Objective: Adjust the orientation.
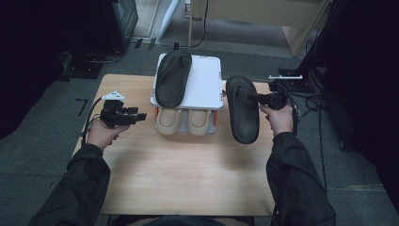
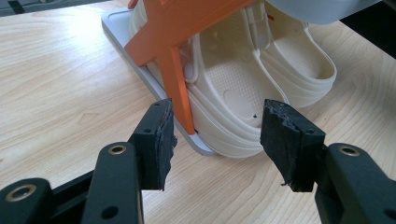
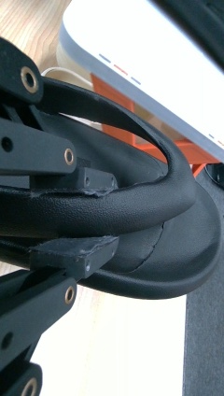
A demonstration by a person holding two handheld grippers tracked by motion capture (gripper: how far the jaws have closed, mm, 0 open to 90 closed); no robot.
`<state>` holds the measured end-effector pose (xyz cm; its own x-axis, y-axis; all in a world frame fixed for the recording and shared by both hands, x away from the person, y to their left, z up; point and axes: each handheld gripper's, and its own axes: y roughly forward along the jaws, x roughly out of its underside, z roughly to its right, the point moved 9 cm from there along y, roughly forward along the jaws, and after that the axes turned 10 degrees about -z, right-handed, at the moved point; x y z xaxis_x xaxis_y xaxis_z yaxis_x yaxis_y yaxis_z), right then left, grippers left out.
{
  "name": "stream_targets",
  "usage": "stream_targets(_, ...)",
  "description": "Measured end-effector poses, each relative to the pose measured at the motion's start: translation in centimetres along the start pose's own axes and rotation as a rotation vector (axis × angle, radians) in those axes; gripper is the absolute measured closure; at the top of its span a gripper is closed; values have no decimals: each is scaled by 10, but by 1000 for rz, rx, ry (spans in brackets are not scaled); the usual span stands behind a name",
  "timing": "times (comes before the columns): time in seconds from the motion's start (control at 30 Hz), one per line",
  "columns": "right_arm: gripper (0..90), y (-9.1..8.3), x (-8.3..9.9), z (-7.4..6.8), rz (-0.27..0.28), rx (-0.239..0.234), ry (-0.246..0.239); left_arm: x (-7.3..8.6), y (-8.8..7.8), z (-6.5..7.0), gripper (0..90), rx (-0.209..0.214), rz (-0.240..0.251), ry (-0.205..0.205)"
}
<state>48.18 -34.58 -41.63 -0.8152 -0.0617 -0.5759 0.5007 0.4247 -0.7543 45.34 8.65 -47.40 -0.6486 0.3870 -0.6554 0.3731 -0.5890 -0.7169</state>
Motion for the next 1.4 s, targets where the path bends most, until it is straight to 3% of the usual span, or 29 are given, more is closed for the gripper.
stream_targets(0.47, 695, -14, -30, -10, 1, 5, -1, 0, 0, 1, 446, 1, 0, 3)
stream_targets(0.9, 694, -17, -65, -38, 15, 4, -30, -1, 0, 3, 446, 13, 4, 11)
stream_targets(1.4, 694, 18, -97, -76, -3, -2, -31, 0, -2, 2, 448, 27, 16, 6)
